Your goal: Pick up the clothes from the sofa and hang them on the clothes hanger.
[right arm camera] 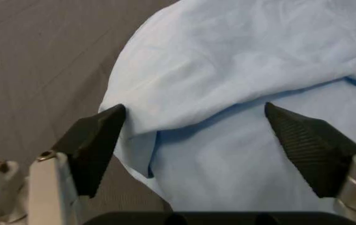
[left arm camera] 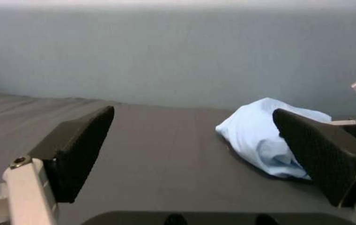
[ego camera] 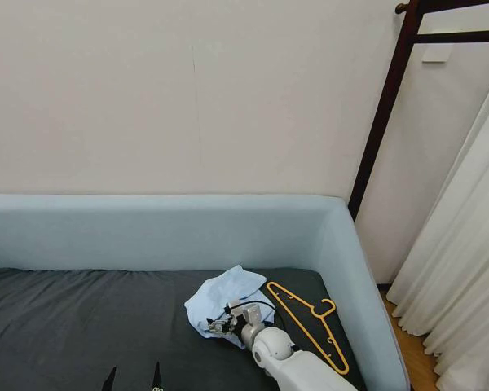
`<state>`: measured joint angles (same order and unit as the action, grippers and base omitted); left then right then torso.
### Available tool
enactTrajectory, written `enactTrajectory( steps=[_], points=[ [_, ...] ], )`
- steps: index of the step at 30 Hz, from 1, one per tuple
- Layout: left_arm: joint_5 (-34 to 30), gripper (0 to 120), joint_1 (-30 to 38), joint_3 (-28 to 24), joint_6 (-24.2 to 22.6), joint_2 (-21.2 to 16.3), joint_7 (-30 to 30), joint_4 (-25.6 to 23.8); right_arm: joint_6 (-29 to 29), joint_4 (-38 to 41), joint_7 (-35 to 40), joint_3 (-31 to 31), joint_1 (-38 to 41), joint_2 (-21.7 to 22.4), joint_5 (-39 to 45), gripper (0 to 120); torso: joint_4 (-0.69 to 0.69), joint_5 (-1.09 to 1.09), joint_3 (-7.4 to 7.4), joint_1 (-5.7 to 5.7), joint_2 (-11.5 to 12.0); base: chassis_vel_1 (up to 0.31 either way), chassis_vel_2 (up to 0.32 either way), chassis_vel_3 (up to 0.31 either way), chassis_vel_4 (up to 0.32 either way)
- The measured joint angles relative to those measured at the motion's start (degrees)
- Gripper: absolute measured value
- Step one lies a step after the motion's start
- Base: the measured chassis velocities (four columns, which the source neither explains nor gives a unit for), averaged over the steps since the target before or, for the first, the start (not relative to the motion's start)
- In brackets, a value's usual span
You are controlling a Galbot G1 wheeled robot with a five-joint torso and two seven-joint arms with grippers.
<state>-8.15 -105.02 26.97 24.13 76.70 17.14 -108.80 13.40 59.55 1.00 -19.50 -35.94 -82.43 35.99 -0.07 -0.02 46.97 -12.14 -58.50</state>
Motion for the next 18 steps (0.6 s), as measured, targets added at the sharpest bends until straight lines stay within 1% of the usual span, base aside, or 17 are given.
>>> enactTrajectory(
  steps=[1, 5, 6, 8, 10, 11, 14, 16, 17, 18],
  points=[
    [0.00, 100, 0.00, 0.00, 0.00, 0.00, 0.00, 0.00, 0.00, 0.00, 0.00, 0.00, 0.00, 0.00, 0.00, 82, 0.00, 0.00, 0.00, 0.00, 0.00, 0.000, 0.000, 0.000, 0.000],
    [-0.35, 100, 0.37, 0.27, -0.07, 0.29, 0.18, 0.03, -0.01, -0.19, 0.01, -0.04, 0.07, -0.23, 0.00, 67, 0.00, 0.00, 0.00, 0.00, 0.00, 0.000, 0.000, 0.000, 0.000],
    [-0.35, 100, 0.37, 0.27, -0.07, 0.29, 0.18, 0.03, -0.01, -0.19, 0.01, -0.04, 0.07, -0.23, 0.00, 67, 0.00, 0.00, 0.00, 0.00, 0.00, 0.000, 0.000, 0.000, 0.000],
    [-0.77, 100, 0.72, 0.83, -0.20, 0.10, 0.32, 0.09, 0.02, -0.54, -0.23, -0.06, 0.25, -0.25, 0.10, 55, 0.00, 0.01, 0.00, 0.00, 0.00, 0.000, 0.000, 0.000, 0.000],
    [-0.82, 100, 0.79, 1.09, -0.21, -0.24, 0.35, 0.13, -0.10, -0.83, -0.35, -0.16, 0.34, -0.29, 0.12, 49, 0.00, 0.01, 0.00, 0.00, 0.00, 0.000, 0.000, 0.000, 0.000],
    [-0.82, 100, 0.79, 1.09, -0.21, -0.24, 0.35, 0.13, -0.10, -0.83, -0.35, -0.16, 0.34, -0.29, 0.12, 49, 0.00, 0.01, 0.00, 0.00, 0.00, 0.000, 0.000, 0.000, 0.000],
    [-0.83, 100, 0.98, 1.19, -0.21, -0.44, 0.37, 0.25, -0.72, -1.05, -0.36, -0.28, 0.53, -0.56, 0.20, 34, 0.00, 0.00, 0.00, 0.00, 0.00, 0.000, 0.000, 0.000, 0.000],
    [-0.83, 100, 1.03, 1.17, -0.21, -0.35, 0.38, 0.29, -0.86, -1.05, -0.36, -0.31, 0.56, -0.61, 0.22, 32, 0.00, 0.01, 0.00, 0.00, 0.00, 0.000, 0.000, 0.000, 0.000],
    [-0.80, 100, 1.09, 1.07, -0.21, -0.22, 0.38, 0.34, -1.00, -1.05, -0.36, -0.37, 0.60, -0.64, 0.24, 24, 0.00, 0.01, 0.00, 0.01, -0.01, 0.000, 0.000, 0.000, 0.000],
    [-0.76, 100, 1.12, 0.97, -0.21, -0.13, 0.38, 0.38, -1.08, -1.05, -0.35, -0.42, 0.61, -0.65, 0.24, 20, 0.00, 0.01, 0.00, 0.01, -0.01, 0.000, 0.000, 0.000, 0.000]
  ],
)
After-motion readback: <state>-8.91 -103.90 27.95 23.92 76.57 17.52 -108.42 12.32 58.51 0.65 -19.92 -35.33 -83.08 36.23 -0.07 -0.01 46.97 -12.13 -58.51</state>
